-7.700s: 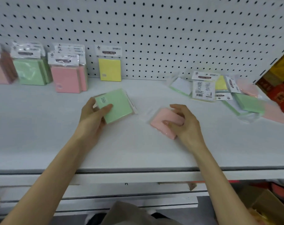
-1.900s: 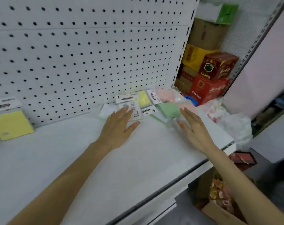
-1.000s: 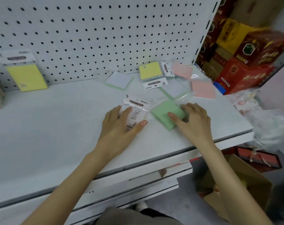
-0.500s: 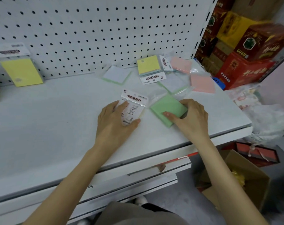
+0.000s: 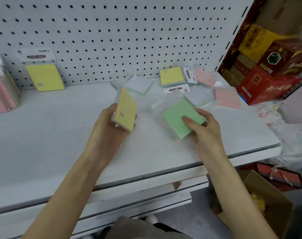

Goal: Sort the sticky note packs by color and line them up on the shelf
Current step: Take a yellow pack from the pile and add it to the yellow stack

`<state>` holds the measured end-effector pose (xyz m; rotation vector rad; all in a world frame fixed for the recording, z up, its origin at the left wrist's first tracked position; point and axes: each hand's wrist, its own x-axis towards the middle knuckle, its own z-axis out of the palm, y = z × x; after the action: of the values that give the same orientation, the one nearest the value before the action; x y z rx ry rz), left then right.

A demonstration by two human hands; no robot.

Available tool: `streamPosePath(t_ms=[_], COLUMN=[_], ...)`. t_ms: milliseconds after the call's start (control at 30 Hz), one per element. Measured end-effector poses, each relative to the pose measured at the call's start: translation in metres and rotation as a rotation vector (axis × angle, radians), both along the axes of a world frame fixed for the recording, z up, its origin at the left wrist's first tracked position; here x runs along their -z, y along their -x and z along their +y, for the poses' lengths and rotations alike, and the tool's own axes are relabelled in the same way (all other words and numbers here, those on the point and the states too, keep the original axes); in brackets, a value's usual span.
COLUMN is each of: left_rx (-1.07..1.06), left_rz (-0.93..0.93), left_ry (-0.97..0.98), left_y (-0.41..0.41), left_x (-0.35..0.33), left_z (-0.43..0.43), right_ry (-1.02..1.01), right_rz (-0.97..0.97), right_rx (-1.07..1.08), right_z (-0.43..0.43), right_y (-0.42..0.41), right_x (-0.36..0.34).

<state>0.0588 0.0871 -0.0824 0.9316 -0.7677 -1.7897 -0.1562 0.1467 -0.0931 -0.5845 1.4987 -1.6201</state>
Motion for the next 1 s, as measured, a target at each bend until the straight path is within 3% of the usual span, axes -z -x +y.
streamPosePath(t_ms=[67,167,367,500,700,900,1000], left_rx=[-0.015,-0.034,-0.182,-0.244,-0.364,-0.361,-0.382], left_rz=[0.251,0.343,0.057,-0.214,-0.479,-0.605,-0.676], left_ry=[-0.15,-0.195,-0.058,0.145,0.351,0.399,0.431], left_y=[-0.021,-0.053,-0.121,-0.201,-0.345,-0.476,-0.522], left_x=[-0.002,-0.005,-0.012,-0.005,-0.008,-0.003,-0.001], left_z=[-0.003,-0.005,-0.004,-0.008,-0.026,-0.041,-0.046], right_ry=[0.041,0.017,-0.014,-0.03,-0.029,0.079,0.102], right_rz=[-0.224,-0.401,-0.463,-0.387,-0.279,-0.078,0.124], right_rx=[-0.076,-0.178,-0.351,-0.443,-0.474,-0.591,-0.569], right_z=[-0.008,-0.025,-0.051,-0.063,-0.08,-0.097,-0.113], right_y=[-0.018,-0.053,-0.143,-0.214,-0.33,-0.438,-0.485], right_x=[-0.005,-0.008,-0.011,-0.012,-0.01,-0.004,0.002])
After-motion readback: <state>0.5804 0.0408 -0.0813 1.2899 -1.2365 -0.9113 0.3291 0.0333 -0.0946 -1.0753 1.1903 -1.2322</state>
